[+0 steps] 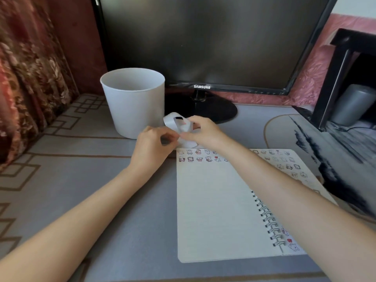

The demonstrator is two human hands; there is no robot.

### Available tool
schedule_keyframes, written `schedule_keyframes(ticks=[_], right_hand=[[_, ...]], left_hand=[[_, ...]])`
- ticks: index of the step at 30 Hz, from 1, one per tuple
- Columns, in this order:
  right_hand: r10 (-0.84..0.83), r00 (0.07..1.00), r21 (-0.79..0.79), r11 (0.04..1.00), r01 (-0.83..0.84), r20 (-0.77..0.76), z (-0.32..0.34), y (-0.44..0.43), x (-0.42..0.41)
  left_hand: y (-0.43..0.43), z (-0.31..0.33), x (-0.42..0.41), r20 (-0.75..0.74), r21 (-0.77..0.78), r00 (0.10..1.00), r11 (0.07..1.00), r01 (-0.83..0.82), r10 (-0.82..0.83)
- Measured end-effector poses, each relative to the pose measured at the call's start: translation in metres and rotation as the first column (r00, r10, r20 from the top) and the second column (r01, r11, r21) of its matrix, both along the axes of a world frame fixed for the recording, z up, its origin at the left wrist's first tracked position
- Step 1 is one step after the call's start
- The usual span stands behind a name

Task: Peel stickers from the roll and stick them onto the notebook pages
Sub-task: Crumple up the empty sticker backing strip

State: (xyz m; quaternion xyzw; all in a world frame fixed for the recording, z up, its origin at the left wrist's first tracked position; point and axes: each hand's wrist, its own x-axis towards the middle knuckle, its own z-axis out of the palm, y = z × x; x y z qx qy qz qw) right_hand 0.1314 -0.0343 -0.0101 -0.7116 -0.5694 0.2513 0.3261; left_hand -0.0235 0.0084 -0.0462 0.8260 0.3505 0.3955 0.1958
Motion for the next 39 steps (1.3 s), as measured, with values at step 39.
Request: schedule_keyframes(ticks=[39], right_hand=[[0.016,0.962,0.416,0.904,0.102,-0.271,0.027,-0.026,-0.055]], left_hand=[[-0.004,0.073,0.006,0.452,-0.581,0.890,0.779,0.238,0.065]])
